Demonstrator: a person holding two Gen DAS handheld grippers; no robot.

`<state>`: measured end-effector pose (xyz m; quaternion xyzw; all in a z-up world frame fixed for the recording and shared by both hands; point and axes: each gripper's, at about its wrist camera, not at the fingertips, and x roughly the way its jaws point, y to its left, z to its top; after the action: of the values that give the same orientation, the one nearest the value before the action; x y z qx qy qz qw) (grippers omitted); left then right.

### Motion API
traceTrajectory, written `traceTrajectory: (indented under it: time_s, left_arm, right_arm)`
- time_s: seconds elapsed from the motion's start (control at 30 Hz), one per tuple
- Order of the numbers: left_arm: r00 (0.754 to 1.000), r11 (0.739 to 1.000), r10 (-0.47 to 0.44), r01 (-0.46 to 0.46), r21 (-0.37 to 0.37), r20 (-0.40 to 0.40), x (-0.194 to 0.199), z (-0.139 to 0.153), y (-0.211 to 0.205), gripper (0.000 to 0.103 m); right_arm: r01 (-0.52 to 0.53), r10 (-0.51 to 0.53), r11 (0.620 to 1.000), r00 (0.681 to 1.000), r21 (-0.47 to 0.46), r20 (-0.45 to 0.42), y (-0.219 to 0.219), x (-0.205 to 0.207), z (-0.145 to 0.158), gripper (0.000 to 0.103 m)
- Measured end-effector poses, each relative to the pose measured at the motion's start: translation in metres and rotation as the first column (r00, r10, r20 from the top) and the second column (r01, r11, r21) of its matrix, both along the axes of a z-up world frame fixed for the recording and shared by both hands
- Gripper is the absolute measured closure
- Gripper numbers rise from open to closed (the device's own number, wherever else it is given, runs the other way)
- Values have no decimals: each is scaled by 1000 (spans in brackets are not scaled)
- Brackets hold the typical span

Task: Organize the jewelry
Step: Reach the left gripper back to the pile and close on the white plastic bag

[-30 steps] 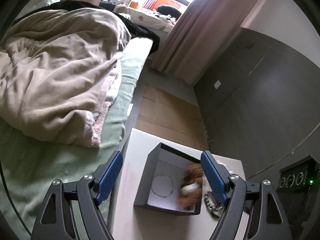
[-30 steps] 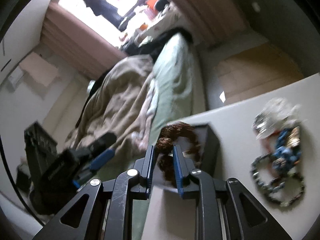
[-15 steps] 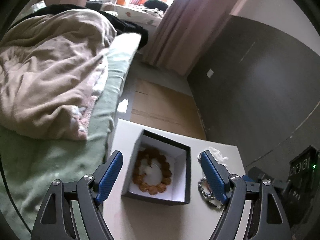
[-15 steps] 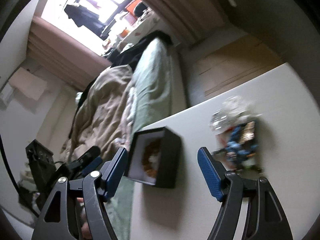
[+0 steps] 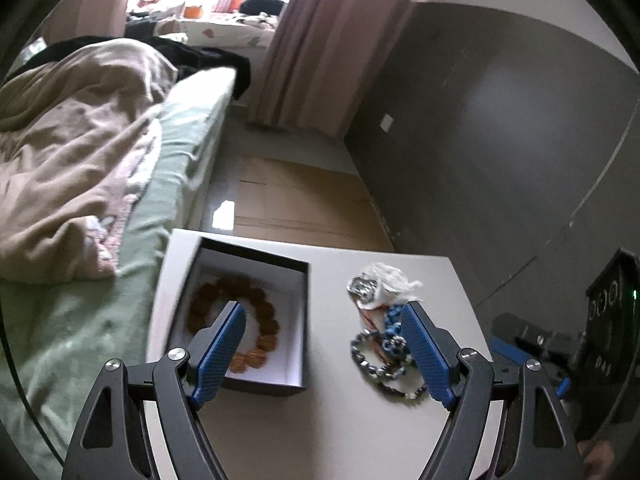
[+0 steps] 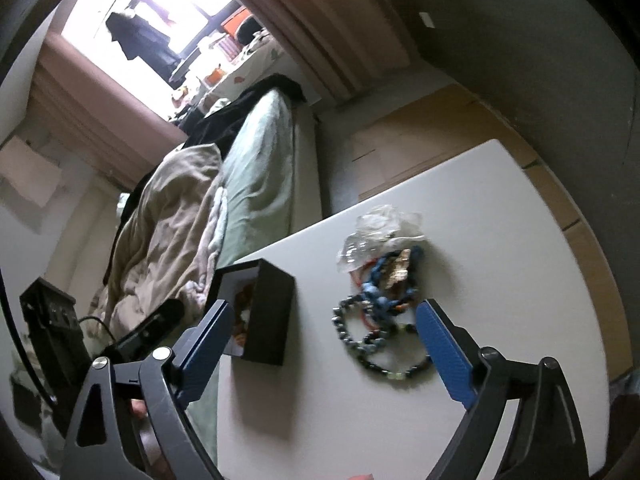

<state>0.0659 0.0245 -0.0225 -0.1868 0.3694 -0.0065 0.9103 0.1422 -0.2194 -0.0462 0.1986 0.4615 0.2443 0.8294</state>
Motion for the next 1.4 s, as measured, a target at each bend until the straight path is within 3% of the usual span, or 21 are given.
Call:
traceTrajectory:
  time_s: [0.27, 0.43, 0.6, 0.8, 1.03, 1.33, 1.37, 1.4]
  left_arm:
    - [998, 997, -59, 59, 57, -4, 7, -7, -33, 24]
    - [996, 995, -85, 86, 56, -19, 18, -12, -47, 32]
    - [993, 993, -107, 109, 47, -40, 34, -21, -60, 35]
    - [990, 992, -111, 116, 48, -91, 58, -33, -71, 44]
    - [985, 994, -105, 110, 25, -136, 87, -44, -75, 46]
    - [965, 995, -90, 97, 16, -247, 131, -77, -77, 58]
    - [965, 995, -93, 99, 11, -246, 133, -80, -77, 62]
    - [965, 995, -92, 98, 15, -248, 135, -83, -77, 79]
  right_arm:
    - [85, -83, 996, 996, 39, -32, -35, 6, -5, 10]
    - [117, -114, 989, 993, 87, -43, -49, 9, -3, 10]
    - [161, -158, 985, 986, 59, -60, -55, 17, -5, 10]
    - [204, -192, 971, 976, 127, -101, -70, 28, -7, 10]
    - [227, -207, 963, 968, 144, -141, -75, 39, -13, 10]
    - [230, -208, 965, 963, 125, -171, -69, 49, -23, 10]
    - [227, -203, 966, 964, 127, -174, -67, 49, -24, 10]
    - [222, -199, 967, 965, 125, -172, -63, 47, -25, 10]
